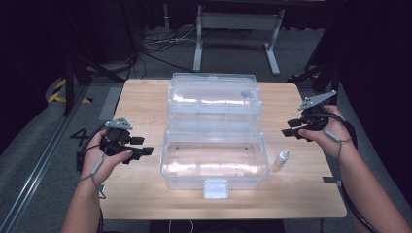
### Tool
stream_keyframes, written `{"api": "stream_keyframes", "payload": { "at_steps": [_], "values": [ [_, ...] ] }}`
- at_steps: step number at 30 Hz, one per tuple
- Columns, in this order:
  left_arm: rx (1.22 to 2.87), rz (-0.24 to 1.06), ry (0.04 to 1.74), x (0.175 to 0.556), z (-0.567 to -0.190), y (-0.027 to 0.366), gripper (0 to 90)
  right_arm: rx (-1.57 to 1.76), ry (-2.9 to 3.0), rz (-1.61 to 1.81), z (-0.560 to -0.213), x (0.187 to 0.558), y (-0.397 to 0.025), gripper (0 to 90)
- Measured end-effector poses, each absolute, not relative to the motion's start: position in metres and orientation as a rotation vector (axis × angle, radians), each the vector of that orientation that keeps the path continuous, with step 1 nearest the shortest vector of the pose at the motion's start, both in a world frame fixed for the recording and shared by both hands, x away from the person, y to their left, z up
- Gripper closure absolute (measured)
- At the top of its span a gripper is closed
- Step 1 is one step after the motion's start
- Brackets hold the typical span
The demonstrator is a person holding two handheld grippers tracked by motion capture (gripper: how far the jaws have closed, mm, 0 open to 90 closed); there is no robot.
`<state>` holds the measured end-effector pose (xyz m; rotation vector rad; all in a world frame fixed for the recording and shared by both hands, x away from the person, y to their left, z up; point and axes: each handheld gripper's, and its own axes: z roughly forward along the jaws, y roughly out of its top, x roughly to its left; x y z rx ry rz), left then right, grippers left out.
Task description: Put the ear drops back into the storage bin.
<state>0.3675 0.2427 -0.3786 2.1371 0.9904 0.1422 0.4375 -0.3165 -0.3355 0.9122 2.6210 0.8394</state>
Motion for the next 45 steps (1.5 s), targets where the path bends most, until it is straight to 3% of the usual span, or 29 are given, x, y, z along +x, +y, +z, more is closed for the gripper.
{"api": "stream_keyframes", "payload": {
  "at_steps": [17,45],
  "values": [
    [2.138,0.151,1.033,0.366,-0.381,0.249,38.4,0.881,2.828,0.481,-0.357,0.439,-0.304,56.5],
    [2.138,0.132,1.047,0.367,-0.386,0.25,38.1,0.855,2.955,0.233,-0.399,0.443,-0.294,65.9]
  ]
}}
